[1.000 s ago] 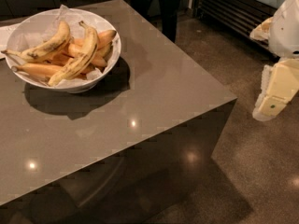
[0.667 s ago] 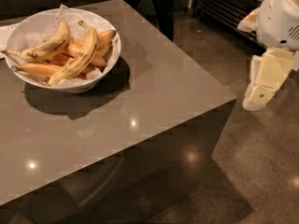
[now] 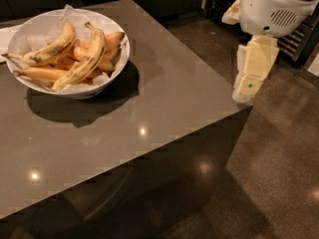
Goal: Pick banana from white bowl
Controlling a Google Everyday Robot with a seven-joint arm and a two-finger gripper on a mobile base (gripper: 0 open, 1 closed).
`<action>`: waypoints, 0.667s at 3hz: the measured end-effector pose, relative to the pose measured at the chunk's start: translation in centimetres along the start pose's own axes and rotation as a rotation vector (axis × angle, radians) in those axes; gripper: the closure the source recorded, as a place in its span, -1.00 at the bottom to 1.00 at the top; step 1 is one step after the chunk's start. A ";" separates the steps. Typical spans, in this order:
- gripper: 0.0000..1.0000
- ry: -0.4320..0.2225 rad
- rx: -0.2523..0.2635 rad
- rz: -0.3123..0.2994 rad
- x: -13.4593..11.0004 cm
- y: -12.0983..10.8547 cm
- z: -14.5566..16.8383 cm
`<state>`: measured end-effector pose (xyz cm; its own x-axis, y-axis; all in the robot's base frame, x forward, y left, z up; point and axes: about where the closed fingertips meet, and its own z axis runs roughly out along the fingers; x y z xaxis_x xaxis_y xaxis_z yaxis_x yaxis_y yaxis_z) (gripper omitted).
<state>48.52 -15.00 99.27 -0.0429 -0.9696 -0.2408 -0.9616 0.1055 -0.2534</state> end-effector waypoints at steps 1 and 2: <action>-1.00 -0.003 0.010 -0.001 -0.1 -0.1 -0.1; -1.00 -0.018 0.030 -0.065 -1.9 -1.3 0.3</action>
Offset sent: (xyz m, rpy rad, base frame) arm 0.0295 0.0389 0.0027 -0.0146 -0.0671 0.1405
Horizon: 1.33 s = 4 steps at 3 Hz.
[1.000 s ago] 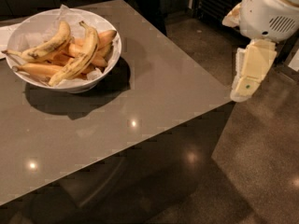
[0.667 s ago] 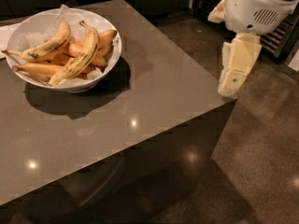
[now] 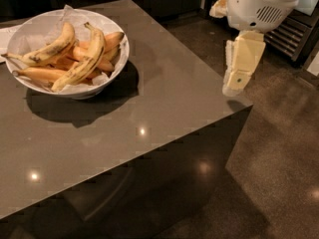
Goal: Pick banana from white bowl
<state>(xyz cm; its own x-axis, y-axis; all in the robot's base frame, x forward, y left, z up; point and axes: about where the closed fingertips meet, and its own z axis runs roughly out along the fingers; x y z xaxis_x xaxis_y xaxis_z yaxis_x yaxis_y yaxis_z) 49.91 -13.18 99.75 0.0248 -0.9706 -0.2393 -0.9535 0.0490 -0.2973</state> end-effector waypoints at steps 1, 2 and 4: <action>-1.00 0.012 -0.008 -0.108 -2.8 -1.7 1.3; -1.00 0.025 -0.023 -0.225 -6.3 -3.6 2.7; -1.00 0.009 0.012 -0.263 -7.6 -4.6 3.0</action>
Offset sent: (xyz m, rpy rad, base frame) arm 0.0626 0.1075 0.0001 -0.1645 -0.0150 0.3454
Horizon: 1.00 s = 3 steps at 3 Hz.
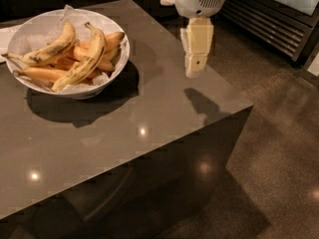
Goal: Pick banana from white bowl
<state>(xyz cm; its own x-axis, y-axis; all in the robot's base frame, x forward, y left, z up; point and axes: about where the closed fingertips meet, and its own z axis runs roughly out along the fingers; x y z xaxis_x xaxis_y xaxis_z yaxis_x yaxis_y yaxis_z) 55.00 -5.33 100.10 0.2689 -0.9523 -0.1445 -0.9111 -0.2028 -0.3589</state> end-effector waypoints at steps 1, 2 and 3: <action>-1.00 -0.007 0.026 -0.093 -2.0 -2.1 0.2; -1.00 -0.007 0.043 -0.205 -5.0 -4.2 0.6; -1.00 -0.012 0.052 -0.211 -5.4 -4.5 0.6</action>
Offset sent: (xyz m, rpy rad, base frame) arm 0.0388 0.0959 0.0265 -0.0977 -0.1183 0.3117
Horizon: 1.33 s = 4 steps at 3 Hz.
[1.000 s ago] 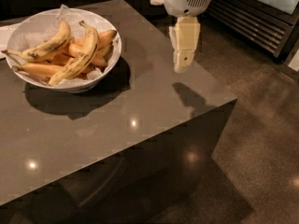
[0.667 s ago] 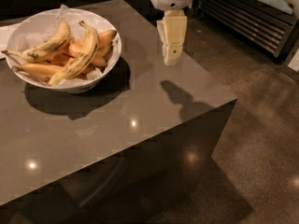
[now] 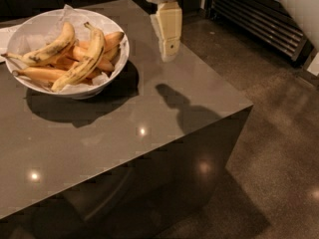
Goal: Pick banana from white bowl
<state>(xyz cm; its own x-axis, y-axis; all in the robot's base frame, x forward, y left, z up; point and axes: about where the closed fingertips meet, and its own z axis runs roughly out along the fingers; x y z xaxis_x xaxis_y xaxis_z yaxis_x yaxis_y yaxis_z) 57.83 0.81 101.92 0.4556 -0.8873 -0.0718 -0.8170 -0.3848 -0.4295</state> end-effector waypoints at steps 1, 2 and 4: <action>-1.00 0.021 0.014 -0.019 0.0 -0.5 -0.1; -1.00 0.044 0.016 -0.061 -0.6 -2.4 0.4; -0.98 0.022 0.013 -0.176 -2.8 -5.2 2.2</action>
Offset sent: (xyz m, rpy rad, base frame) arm 0.0347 0.0373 0.0178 -0.1006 -0.0605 0.0805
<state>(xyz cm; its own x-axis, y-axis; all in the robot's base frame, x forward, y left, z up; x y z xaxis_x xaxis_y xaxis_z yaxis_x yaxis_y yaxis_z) 61.62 5.86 102.35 0.5834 -0.8118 0.0250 -0.7206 -0.5316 -0.4451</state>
